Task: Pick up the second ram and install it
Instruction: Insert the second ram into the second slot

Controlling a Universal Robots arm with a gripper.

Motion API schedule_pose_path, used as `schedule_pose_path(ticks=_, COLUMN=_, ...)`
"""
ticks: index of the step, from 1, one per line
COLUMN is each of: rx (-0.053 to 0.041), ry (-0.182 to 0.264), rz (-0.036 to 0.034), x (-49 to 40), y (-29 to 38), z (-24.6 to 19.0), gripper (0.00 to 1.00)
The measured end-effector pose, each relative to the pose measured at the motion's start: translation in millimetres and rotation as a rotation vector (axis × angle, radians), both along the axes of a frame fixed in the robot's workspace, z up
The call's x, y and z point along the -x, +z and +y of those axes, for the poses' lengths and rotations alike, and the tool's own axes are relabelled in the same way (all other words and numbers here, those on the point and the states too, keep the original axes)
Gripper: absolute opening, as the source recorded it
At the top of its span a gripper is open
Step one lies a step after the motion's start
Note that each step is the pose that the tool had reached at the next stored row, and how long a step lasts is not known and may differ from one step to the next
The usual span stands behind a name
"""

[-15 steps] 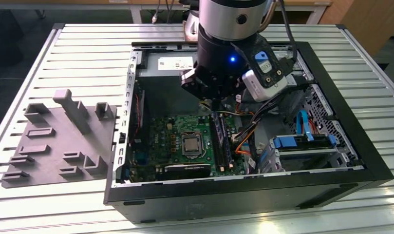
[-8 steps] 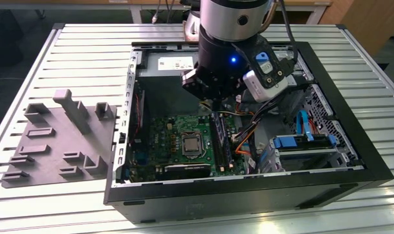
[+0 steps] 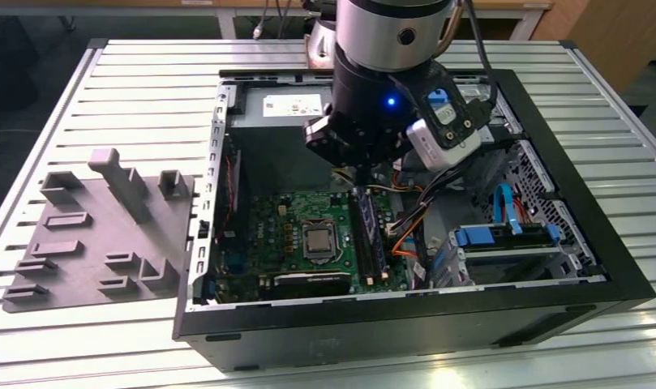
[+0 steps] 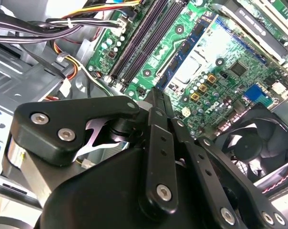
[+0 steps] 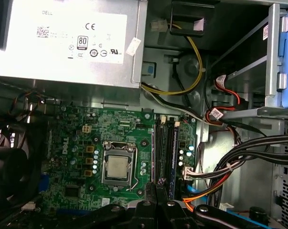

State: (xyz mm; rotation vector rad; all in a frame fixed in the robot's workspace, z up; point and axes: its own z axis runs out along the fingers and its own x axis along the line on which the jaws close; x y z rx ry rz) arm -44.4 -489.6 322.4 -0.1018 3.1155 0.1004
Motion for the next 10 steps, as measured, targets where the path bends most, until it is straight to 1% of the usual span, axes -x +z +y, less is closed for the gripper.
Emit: schedule_pose_path(ticks=10, rx=-0.0001, ry=-0.007, rz=0.0000, x=-1.8, y=-1.6, z=0.1, gripper=0.11)
